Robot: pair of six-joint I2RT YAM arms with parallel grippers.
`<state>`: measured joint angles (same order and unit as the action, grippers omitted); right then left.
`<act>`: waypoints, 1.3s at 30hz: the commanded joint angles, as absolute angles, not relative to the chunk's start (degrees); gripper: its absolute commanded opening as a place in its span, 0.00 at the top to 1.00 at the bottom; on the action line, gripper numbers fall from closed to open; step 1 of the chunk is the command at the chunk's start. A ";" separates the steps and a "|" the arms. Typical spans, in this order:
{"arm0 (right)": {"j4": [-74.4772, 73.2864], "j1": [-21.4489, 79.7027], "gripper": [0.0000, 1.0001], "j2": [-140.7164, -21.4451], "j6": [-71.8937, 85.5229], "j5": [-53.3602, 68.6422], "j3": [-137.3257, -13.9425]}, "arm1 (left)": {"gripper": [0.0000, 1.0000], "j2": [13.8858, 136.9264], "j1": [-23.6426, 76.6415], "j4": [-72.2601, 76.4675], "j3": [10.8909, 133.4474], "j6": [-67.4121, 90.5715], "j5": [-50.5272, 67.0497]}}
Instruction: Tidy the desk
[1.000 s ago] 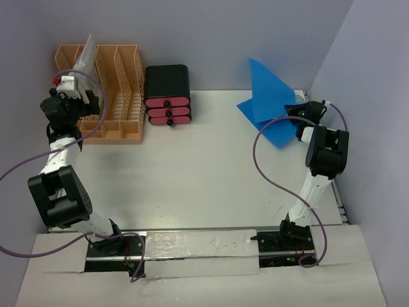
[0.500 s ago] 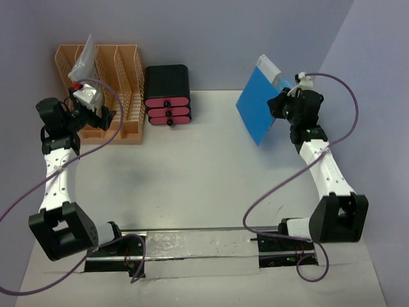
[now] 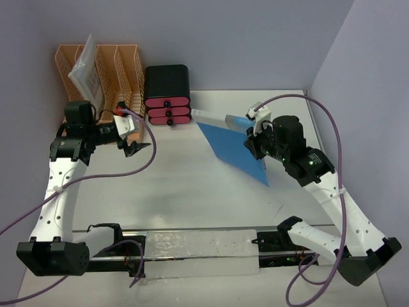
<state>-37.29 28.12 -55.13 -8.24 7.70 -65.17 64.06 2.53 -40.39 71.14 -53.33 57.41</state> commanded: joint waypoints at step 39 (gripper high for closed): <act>-48.84 56.94 1.00 -59.29 -21.97 2.00 -76.35 | 0.03 62.17 43.77 -44.27 80.29 -45.39 32.90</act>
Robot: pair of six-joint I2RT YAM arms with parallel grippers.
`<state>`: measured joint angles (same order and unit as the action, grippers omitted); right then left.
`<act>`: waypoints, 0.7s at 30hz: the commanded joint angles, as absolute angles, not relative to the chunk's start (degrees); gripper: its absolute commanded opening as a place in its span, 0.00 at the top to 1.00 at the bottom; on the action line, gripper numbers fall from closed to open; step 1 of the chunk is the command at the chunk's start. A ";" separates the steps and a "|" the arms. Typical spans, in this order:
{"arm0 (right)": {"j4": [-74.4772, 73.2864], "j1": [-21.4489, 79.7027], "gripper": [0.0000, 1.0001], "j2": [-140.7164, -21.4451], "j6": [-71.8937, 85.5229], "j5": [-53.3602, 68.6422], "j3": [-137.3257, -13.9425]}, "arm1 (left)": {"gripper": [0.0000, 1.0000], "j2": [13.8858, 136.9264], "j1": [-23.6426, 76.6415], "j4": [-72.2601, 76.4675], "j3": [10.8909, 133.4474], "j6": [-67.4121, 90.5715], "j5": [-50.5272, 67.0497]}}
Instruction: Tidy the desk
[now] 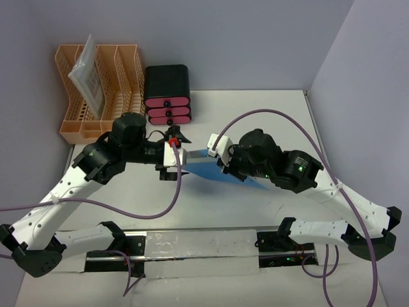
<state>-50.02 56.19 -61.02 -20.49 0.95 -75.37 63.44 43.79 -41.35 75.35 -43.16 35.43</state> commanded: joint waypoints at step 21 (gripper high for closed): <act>-47.05 56.95 1.00 -58.75 -24.75 5.10 -74.94 | 0.01 70.26 47.22 -30.23 75.46 -33.12 33.01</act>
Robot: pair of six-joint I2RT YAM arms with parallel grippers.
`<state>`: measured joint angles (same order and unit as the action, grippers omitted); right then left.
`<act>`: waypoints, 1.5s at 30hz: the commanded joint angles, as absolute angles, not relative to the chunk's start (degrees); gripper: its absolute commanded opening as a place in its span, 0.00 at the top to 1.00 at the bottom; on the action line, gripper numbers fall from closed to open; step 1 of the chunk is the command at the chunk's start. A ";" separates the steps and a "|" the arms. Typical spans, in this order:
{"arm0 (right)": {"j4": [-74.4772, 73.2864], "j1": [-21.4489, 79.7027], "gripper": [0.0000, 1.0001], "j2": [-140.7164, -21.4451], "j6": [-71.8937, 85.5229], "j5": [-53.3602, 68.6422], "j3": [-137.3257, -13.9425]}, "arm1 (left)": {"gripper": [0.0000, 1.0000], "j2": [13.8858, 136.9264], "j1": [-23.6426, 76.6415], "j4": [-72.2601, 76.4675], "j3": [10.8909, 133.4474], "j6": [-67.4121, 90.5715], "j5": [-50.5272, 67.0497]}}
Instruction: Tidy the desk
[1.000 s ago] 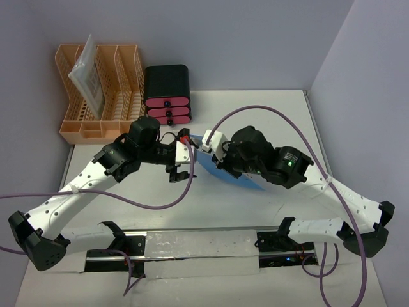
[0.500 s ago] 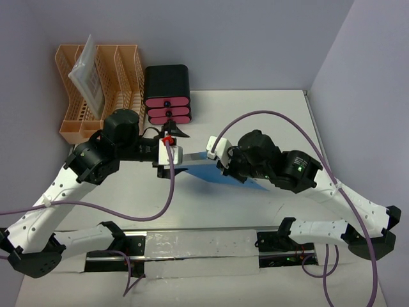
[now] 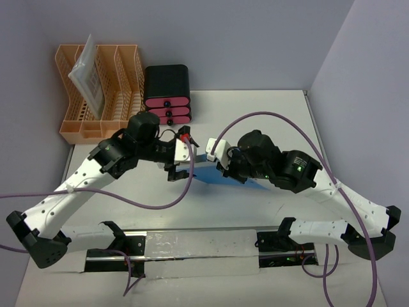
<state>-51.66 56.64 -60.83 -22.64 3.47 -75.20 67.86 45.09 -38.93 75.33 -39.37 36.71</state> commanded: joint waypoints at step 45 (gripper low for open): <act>-17.78 56.78 0.20 -33.43 -17.19 -28.08 -54.67 | 1.00 63.38 24.88 -4.37 95.79 -16.26 -19.30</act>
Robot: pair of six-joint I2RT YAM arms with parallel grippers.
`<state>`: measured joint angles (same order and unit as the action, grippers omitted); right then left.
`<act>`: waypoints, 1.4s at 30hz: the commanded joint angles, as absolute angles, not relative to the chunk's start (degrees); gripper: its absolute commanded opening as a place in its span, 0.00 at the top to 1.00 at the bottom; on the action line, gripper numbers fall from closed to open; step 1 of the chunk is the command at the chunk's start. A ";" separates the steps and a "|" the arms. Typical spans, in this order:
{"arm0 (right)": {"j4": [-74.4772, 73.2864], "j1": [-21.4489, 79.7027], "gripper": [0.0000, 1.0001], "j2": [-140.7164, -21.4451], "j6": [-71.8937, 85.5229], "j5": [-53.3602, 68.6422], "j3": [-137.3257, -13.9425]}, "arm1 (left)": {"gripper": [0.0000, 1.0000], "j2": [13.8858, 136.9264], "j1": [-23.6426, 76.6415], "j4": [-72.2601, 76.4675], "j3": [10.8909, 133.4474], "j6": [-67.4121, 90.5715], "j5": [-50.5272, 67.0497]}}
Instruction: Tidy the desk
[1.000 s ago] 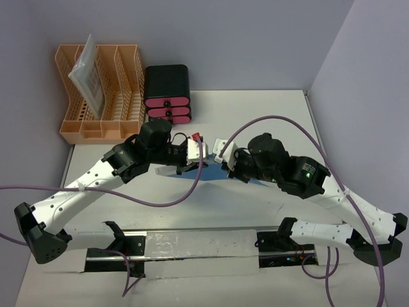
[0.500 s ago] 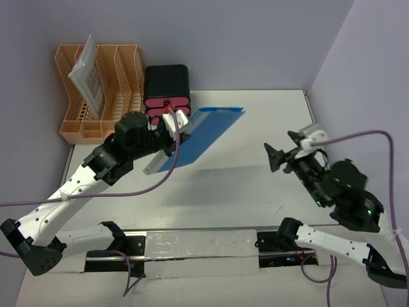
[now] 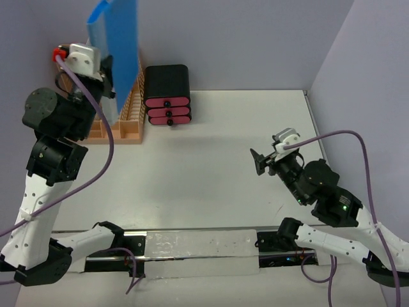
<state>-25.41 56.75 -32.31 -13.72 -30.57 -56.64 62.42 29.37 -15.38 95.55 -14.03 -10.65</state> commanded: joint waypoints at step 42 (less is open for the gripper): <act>-0.22 40.91 0.16 -44.16 -19.73 -12.95 -40.74 | 1.00 100.83 -10.15 62.63 76.49 8.13 14.86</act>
<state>-2.99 41.47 -44.50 -20.36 -14.40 -40.79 98.08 -9.91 52.41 73.49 4.80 14.02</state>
